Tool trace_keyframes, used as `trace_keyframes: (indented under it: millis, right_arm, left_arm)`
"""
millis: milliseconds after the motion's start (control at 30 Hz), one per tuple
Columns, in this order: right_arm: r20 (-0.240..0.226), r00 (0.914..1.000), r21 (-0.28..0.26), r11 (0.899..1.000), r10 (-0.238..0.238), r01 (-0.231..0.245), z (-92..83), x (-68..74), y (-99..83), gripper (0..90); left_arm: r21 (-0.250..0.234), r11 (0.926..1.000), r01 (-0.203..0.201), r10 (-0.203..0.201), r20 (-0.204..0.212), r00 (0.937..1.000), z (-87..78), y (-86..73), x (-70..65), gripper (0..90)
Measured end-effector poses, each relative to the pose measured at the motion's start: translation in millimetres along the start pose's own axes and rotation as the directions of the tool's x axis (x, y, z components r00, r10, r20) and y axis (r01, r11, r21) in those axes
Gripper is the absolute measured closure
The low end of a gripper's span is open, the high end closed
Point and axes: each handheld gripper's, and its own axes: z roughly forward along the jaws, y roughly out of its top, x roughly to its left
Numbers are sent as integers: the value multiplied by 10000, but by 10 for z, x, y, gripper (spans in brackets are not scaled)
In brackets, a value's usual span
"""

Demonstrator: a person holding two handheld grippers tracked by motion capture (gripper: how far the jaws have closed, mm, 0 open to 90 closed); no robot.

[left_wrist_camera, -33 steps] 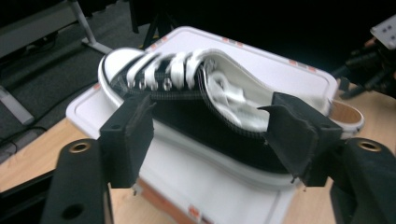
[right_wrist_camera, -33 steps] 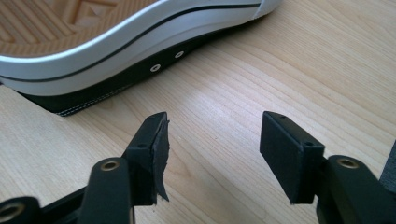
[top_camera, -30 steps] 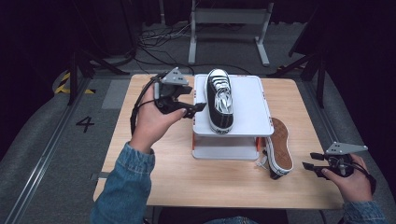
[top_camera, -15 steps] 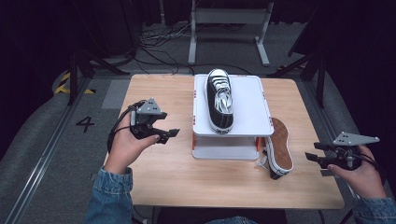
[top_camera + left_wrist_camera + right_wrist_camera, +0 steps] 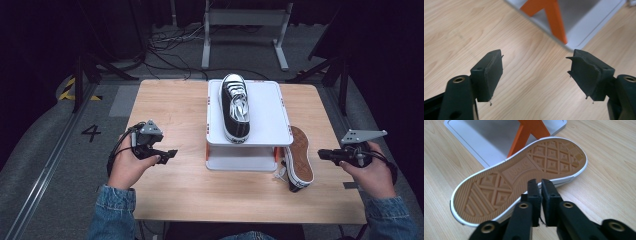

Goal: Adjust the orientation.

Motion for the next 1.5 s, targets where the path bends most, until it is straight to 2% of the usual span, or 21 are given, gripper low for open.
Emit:
trace_keyframes:
  millis: [200, 233, 367, 500, 633, 800, 900, 1000, 1100, 1267, 1400, 1500]
  right_arm:
    - [-74, 9998, 80, 9998, -183, 183, 133, 32, 145, 900]
    - [-102, 9997, 111, 9997, -233, 234, 163, 37, 168, 900]
    - [-278, 9992, 239, 9993, -286, 293, 271, 66, 224, 900]
    - [-454, 9984, 376, 9987, -334, 351, 362, 102, 252, 900]
    - [-502, 9979, 552, 9975, -415, 443, 480, 124, 261, 900]
    - [-373, 9985, 953, 9945, -410, 444, 557, 117, 221, 900]
    - [-476, 9986, 855, 9959, -241, 281, 556, 93, 200, 900]
    - [-432, 9989, 861, 9960, -194, 231, 536, 80, 177, 900]
    - [-306, 9995, 881, 9961, -31, 58, 491, 47, 121, 900]
    - [75, 9994, 1213, 9920, 337, -344, 387, -42, -40, 900]
    - [98, 9980, 1098, 9919, 626, -633, 346, -87, -140, 900]
    - [221, 9971, 1233, 9895, 727, -749, 307, -112, -193, 900]
  left_arm:
    - [-245, 9977, 630, -628, 91, 9980, 21, -63, 61, 206]
    - [-92, 9993, 353, -352, 86, 9993, 40, -69, 67, 196]
    - [69, 9995, 308, -309, 181, 9994, 81, -91, 86, 185]
    - [169, 9983, 551, -551, -26, 9985, 103, -111, 105, 181]
    - [358, 9981, 503, -498, -136, 9987, 129, -127, 119, 181]
    - [258, 9984, 501, -502, 26, 9987, 134, -121, 119, 178]
    - [219, 9992, 343, -343, -13, 9994, 132, -112, 122, 173]
    - [218, 9989, 417, -417, 26, 9991, 135, -110, 127, 172]
    - [275, 9988, 410, -412, 92, 9991, 150, -99, 137, 171]
    - [269, 9992, 310, -314, 134, 9994, 202, -56, 137, 171]
    - [249, 9993, 281, -286, 203, 9994, 219, -18, 134, 171]
    - [252, 9993, 274, -280, 236, 9993, 231, -2, 136, 171]
